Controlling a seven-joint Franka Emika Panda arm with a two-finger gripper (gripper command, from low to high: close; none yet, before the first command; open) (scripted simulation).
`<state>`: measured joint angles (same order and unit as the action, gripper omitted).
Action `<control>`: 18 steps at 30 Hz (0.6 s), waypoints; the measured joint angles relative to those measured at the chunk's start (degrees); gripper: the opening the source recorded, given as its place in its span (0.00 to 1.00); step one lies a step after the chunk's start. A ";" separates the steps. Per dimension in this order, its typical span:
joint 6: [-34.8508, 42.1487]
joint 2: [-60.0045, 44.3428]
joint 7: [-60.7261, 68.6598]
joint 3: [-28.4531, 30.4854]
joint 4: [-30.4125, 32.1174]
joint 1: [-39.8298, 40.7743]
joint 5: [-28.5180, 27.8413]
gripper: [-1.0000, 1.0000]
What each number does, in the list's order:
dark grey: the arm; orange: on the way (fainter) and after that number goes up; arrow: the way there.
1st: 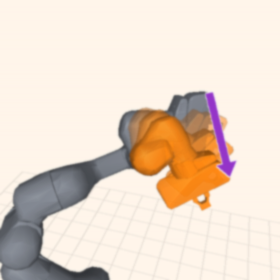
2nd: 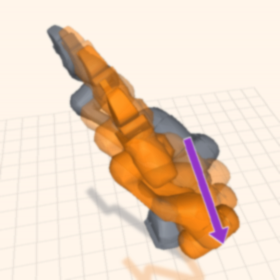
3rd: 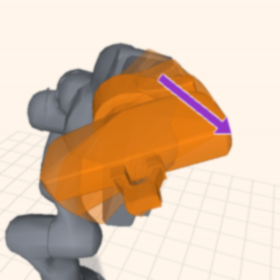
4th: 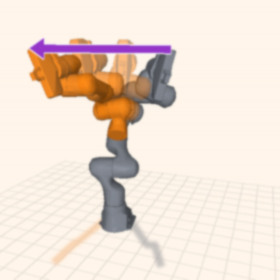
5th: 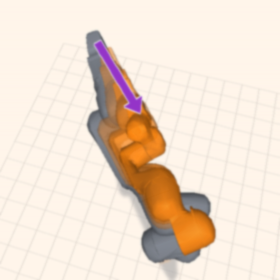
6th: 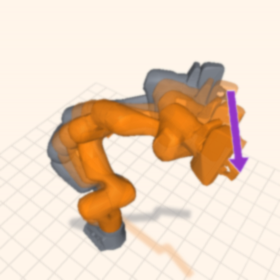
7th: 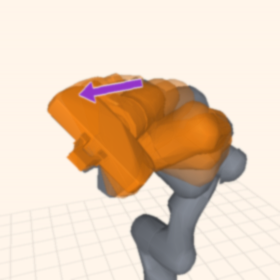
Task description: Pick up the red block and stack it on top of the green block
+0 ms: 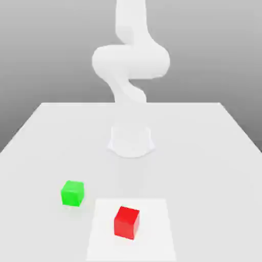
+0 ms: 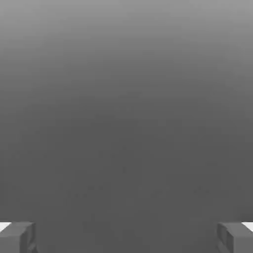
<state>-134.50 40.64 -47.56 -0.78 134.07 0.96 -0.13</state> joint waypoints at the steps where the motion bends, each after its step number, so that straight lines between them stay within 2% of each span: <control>1: -1.19 -2.28 -0.80 -0.30 0.99 0.37 -0.11 0.50; 18: -19.71 -37.79 -12.92 -2.71 16.54 4.02 -1.37 0.50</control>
<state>-154.21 2.85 -60.48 -3.49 150.61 4.98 -1.50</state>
